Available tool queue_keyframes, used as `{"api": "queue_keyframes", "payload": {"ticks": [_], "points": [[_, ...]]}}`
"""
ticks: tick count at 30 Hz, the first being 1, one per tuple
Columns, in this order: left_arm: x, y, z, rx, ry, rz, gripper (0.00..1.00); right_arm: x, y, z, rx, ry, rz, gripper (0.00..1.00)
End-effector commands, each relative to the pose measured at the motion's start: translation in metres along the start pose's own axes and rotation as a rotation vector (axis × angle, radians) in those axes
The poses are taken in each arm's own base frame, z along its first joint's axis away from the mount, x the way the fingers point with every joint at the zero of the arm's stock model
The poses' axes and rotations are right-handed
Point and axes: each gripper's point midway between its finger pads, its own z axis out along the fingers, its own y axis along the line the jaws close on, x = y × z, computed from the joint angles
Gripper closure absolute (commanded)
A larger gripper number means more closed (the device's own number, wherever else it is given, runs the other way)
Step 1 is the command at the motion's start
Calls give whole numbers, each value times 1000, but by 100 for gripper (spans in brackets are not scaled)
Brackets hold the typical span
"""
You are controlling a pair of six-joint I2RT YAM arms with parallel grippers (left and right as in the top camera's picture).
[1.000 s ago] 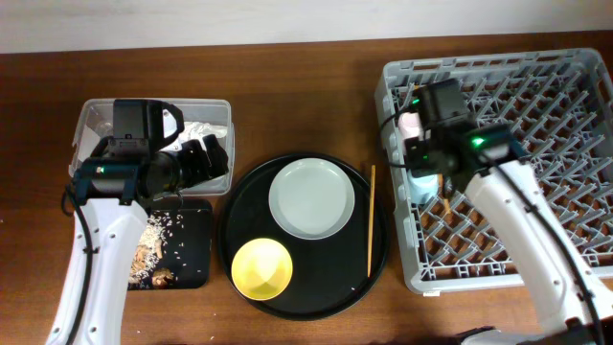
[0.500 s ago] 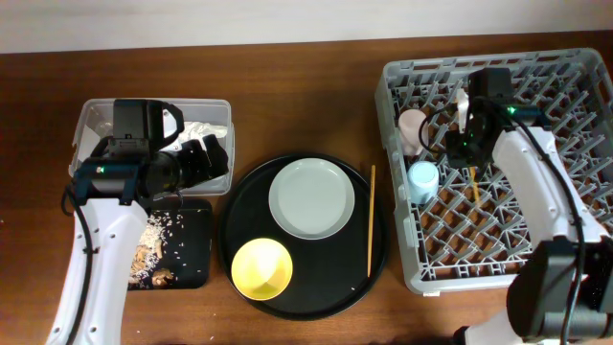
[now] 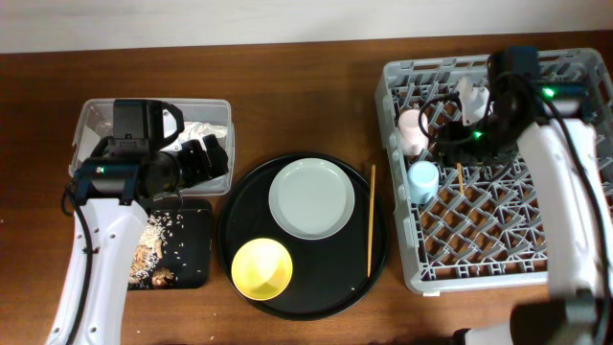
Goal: Sort waste into correct bins and load items into the dishwasher rack
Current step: 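Insert the chopstick into the dish rack with the right gripper, then grasp the second chopstick on the tray with the right gripper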
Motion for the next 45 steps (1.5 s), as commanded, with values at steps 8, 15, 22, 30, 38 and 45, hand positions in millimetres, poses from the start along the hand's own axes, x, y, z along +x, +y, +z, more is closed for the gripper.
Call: {"api": "queue_keyframes", "payload": {"ticks": [8, 15, 22, 30, 38, 45], "points": [[-1, 2, -1, -7, -5, 12, 1, 66, 91, -24, -123, 100, 53, 46], [-1, 2, -1, -8, -5, 12, 1, 98, 121, 66, -20, 157, 132, 47], [-1, 2, -1, -8, -5, 12, 1, 100, 103, 137, 91, 19, 239, 43], [-1, 2, -1, -8, -5, 12, 1, 98, 97, 145, 111, -14, 313, 52], [-1, 2, -1, -7, -5, 12, 1, 92, 69, 164, 259, -76, 316, 62], [-1, 2, -1, -8, -5, 12, 1, 90, 56, 193, 345, -60, 244, 63]]}}
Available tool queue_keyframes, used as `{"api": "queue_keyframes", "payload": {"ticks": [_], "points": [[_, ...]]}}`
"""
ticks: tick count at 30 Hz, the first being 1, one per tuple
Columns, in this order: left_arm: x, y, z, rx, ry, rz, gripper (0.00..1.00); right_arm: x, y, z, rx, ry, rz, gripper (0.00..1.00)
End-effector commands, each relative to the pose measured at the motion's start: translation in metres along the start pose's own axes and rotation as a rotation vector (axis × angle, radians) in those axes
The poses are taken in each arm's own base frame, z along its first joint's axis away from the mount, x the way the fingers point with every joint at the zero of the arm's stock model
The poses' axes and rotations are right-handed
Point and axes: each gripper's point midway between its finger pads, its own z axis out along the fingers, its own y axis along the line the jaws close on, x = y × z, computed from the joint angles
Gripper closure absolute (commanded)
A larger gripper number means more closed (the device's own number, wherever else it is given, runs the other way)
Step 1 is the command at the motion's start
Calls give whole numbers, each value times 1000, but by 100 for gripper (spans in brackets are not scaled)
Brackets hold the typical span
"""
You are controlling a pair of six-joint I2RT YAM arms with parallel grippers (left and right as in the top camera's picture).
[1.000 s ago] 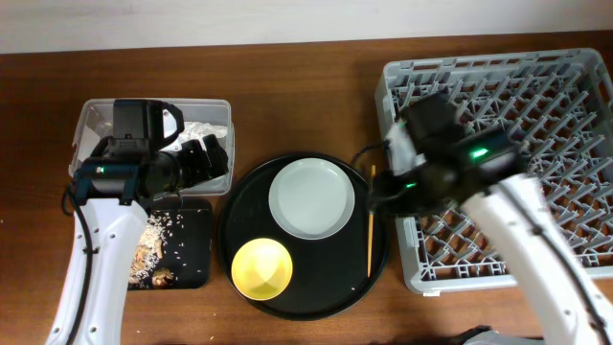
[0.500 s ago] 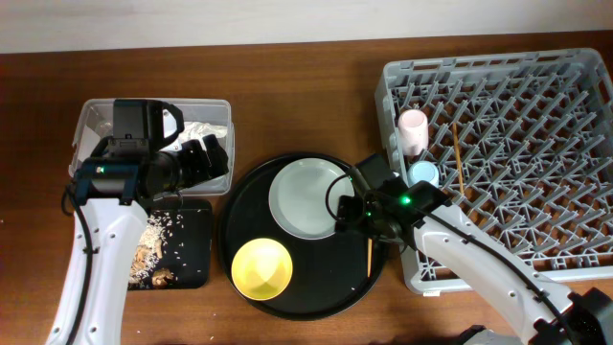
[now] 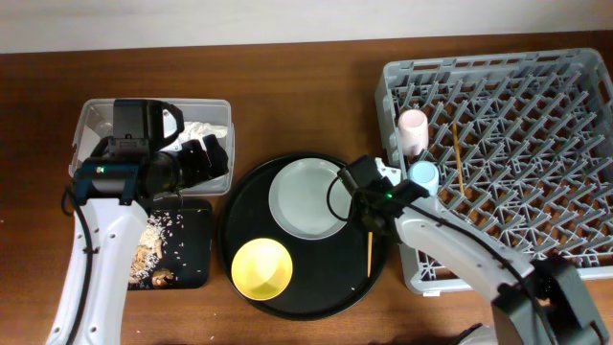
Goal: Sort waste into correct bins and load items into the dishwasher rack
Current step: 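Grasp the second chopstick on the tray with the right gripper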
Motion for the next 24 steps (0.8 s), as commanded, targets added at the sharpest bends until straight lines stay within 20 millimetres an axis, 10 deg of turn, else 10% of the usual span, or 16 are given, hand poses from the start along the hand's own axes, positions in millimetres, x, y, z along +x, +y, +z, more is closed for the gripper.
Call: {"api": "queue_keyframes", "payload": {"ticks": [1, 24], "points": [[-1, 2, -1, -8, -5, 13, 1, 1, -12, 16, 90, -9, -33, 64], [-1, 2, -1, -7, -5, 13, 1, 9, -5, 33, 76, 39, -36, 93]]}}
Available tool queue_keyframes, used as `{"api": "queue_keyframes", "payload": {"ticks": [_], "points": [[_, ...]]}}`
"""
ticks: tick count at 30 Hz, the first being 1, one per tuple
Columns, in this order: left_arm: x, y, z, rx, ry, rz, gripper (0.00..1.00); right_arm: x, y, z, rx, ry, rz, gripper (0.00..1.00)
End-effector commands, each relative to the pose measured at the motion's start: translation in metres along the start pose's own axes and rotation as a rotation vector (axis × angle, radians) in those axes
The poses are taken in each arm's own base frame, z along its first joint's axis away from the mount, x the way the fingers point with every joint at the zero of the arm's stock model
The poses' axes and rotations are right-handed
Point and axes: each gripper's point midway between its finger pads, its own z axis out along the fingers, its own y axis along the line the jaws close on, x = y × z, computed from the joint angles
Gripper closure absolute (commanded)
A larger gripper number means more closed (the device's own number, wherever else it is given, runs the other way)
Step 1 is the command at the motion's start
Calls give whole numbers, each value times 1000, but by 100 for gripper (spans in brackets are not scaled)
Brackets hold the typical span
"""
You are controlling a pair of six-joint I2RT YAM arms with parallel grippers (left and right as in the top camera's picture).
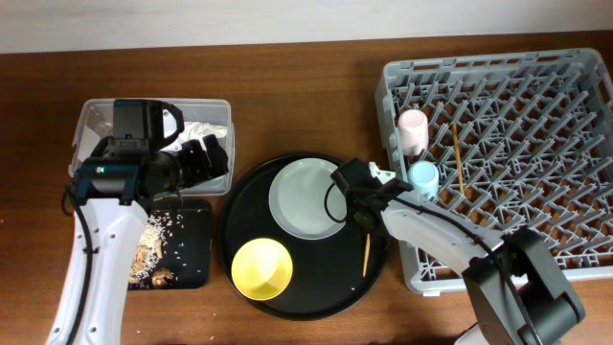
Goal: Sort waste into correct bins and load items into the dishwasher rack
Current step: 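Grasp the second chopstick on the tray with the right gripper, then insert the second chopstick into the dish rack with the right gripper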
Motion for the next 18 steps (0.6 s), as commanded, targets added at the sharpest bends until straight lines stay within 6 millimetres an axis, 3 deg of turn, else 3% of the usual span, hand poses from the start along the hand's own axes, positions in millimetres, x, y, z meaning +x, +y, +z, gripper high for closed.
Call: {"api": "queue_keyframes", "payload": {"ticks": [1, 5, 8, 12, 15, 18], "points": [[-1, 2, -1, -7, -5, 12, 1, 4, -1, 3, 9, 10, -2, 93], [-1, 2, -1, -7, -5, 12, 1, -10, 7, -12, -16, -17, -28, 96], [-1, 2, -1, -7, -5, 12, 1, -24, 12, -40, -37, -41, -41, 96], [-1, 2, -1, -7, -5, 12, 1, -45, 15, -95, -73, -93, -141, 96], [-1, 2, -1, -7, -5, 12, 1, -62, 3, -135, -65, -132, -221, 96], [-1, 2, -1, -8, -5, 12, 1, -85, -26, -165, -7, -176, -266, 96]]}}
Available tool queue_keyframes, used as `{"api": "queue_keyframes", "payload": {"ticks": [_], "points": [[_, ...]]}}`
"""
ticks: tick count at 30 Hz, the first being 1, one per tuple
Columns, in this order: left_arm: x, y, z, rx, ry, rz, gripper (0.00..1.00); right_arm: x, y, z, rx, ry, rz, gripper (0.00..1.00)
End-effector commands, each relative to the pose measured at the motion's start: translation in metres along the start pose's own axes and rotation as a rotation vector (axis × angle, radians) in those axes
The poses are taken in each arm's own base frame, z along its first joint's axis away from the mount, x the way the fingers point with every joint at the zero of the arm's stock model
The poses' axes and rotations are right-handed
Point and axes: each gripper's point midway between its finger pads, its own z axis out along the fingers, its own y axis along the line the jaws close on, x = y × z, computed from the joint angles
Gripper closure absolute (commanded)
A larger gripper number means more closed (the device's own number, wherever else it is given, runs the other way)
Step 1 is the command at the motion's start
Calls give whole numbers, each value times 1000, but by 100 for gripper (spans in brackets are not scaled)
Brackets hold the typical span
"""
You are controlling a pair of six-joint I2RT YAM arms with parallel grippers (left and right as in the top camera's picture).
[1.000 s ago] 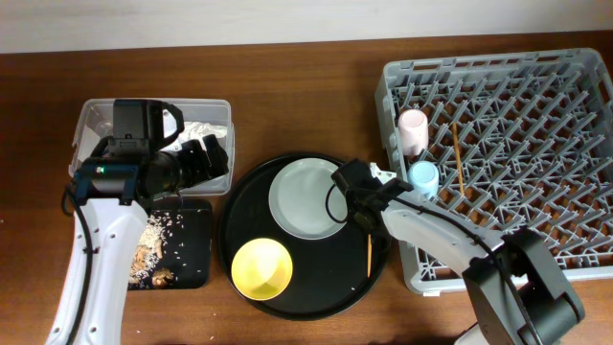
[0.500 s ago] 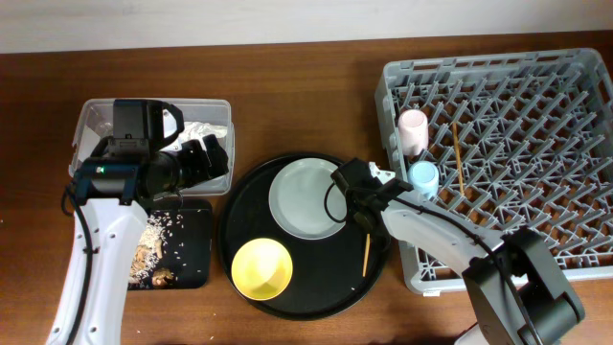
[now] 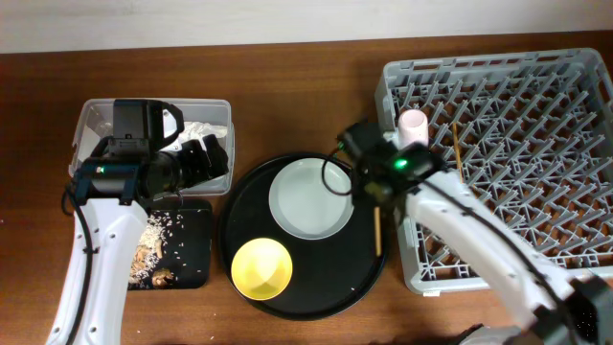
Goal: Sort waste into correct bins and load items into the dishwasher rack
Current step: 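Insert the second chopstick into the dish rack with the right gripper, then reach the right gripper to the yellow bowl and grasp its rim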
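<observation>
My right gripper (image 3: 374, 199) is shut on the top of a wooden chopstick (image 3: 378, 235), which hangs down over the right edge of the round black tray (image 3: 316, 283). On that tray are a white plate (image 3: 306, 198) and a yellow bowl (image 3: 261, 268). The grey dishwasher rack (image 3: 498, 63) on the right holds a pink cup (image 3: 413, 127) and another chopstick (image 3: 458, 165). The right arm hides the rack's near-left cells. My left gripper (image 3: 211, 159) hovers open over the clear bin (image 3: 96, 115), holding nothing.
White crumpled paper (image 3: 199, 128) lies in the clear bin. A black square tray (image 3: 192, 244) with rice and food scraps sits below it at the left. The brown table surrounds everything.
The right gripper has risen and shifted right with the chopstick, which was tilted on the tray and now hangs near the tray's right edge by the rack. The left arm is unchanged.
At first the right gripper was over the rack's back left, one chopstick in the rack and one lying on the tray. Then it was down at the tray chopstick's upper end. Later that chopstick lay tilted under it; now it is held up beside the rack.
</observation>
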Motion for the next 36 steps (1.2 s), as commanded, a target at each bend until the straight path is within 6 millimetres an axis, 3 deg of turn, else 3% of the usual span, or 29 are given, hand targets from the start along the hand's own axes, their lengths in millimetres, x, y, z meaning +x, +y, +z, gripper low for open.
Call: {"api": "queue_keyframes", "payload": {"ticks": [1, 3, 5, 10, 12, 16, 20, 23, 24, 27, 33, 36], "points": [[-1, 2, -1, -7, -5, 13, 1, -37, -43, -46, 77, -111, -111, 96], [-1, 2, -1, -7, -5, 13, 1, -51, -80, -60, 173, -129, -134, 96], [-1, 2, -1, -7, -5, 13, 1, -56, -102, -60, 207, -121, -146, 96], [-1, 2, -1, -7, -6, 13, 1, -60, -157, -45, 267, -53, -64, 96], [-1, 2, -1, -7, -5, 13, 1, -62, -170, -35, 241, -25, -74, 96], [-1, 2, -1, -7, -5, 13, 1, -75, -167, -10, 69, -22, -205, 96], [-1, 2, -1, -7, -5, 13, 1, -85, -182, 14, 60, -14, -195, 96], [-1, 2, -1, -7, -5, 13, 1, -86, -182, 28, 42, 10, -190, 95], [-2, 2, -1, -7, -6, 13, 1, -85, -182, 33, 42, 19, -190, 75], [-1, 2, -1, -7, -5, 13, 1, -84, -179, 42, 25, 38, -190, 61], [-1, 2, -1, -7, -5, 13, 1, -84, -165, 48, -56, 42, -162, 45], [-1, 2, -1, -7, -5, 13, 1, -81, -135, 44, -232, 46, -58, 44]]}}
